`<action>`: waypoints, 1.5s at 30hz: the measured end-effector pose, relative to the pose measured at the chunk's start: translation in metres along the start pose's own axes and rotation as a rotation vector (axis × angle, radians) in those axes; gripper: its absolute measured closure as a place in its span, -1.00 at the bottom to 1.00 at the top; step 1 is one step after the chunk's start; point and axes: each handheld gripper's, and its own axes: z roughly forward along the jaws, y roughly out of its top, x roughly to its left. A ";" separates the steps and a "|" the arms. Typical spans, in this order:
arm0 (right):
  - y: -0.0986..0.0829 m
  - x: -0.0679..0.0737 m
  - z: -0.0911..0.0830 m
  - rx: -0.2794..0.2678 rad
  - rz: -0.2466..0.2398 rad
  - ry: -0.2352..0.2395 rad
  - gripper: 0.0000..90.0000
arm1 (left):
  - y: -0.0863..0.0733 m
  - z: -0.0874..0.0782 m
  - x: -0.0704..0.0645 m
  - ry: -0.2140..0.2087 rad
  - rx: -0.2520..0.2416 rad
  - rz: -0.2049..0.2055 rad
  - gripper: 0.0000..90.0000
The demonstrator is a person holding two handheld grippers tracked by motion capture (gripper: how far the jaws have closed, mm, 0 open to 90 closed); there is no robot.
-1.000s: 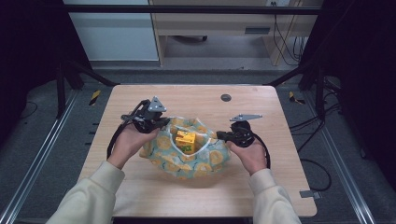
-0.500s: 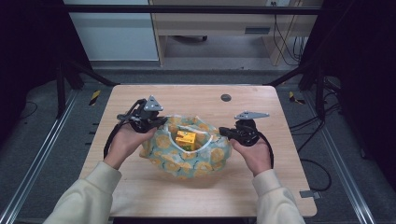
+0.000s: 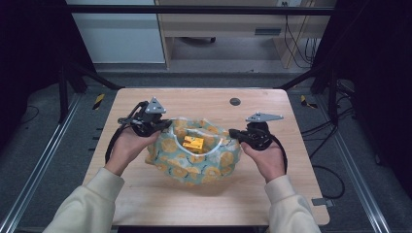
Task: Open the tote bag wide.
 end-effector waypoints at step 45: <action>-0.062 0.036 -0.014 0.083 -0.074 0.108 0.77 | -0.104 -0.008 -0.032 -0.207 0.050 -0.020 0.99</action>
